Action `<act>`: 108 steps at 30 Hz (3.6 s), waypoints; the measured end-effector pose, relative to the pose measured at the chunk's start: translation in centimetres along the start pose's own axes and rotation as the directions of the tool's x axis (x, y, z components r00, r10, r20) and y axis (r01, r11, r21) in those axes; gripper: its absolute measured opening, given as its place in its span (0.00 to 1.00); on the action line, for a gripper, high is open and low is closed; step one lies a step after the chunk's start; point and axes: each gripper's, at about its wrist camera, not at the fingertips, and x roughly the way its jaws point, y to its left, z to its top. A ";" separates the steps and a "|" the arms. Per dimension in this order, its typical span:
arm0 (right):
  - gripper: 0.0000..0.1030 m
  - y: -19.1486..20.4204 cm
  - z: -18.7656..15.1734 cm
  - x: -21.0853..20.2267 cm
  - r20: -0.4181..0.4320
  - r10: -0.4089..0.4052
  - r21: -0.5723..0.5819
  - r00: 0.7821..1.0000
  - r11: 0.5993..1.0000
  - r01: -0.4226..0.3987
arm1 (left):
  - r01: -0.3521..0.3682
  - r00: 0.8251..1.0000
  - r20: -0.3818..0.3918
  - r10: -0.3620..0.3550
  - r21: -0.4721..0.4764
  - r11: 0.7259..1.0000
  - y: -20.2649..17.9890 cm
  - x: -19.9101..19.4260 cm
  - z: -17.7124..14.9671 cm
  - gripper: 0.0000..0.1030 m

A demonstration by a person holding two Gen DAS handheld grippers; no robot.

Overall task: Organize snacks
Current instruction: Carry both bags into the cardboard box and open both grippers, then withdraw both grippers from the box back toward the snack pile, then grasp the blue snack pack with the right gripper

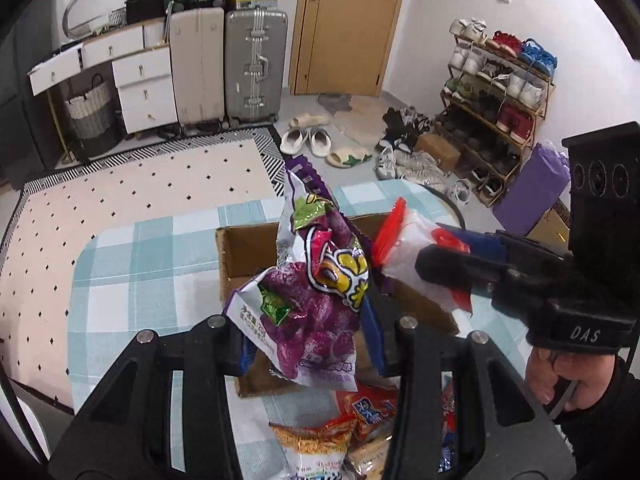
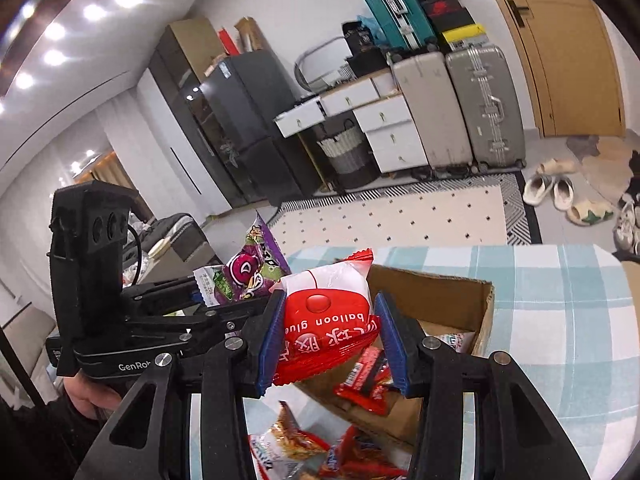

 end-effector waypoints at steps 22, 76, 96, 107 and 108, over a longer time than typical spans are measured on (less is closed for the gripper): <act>0.75 -2.0 -2.9 1.4 -0.025 -0.076 0.024 0.997 0.997 0.077 | -0.049 0.999 -0.012 0.049 -0.063 0.997 1.2 2.6 -2.7 0.77; 0.99 10.9 -28.2 -14.7 0.241 -0.261 -0.143 0.935 0.943 0.300 | -0.226 0.870 0.412 0.271 -0.154 0.962 -3.2 -17.1 -32.1 0.99; 0.99 4.7 -27.9 -5.0 -0.133 -0.302 -0.062 0.944 0.953 0.296 | -0.207 0.910 0.315 0.269 -0.218 0.954 0.6 -10.8 -33.2 0.99; 0.85 4.5 -27.6 -2.9 -0.202 -0.298 -0.071 0.933 0.955 0.289 | -0.213 0.901 0.317 0.297 -0.273 0.938 1.6 -10.3 -33.5 0.99; 0.84 4.5 -27.7 -2.9 -0.201 -0.304 -0.074 0.931 0.952 0.295 | -0.218 0.904 0.308 0.296 -0.265 0.939 1.5 -9.9 -33.3 0.99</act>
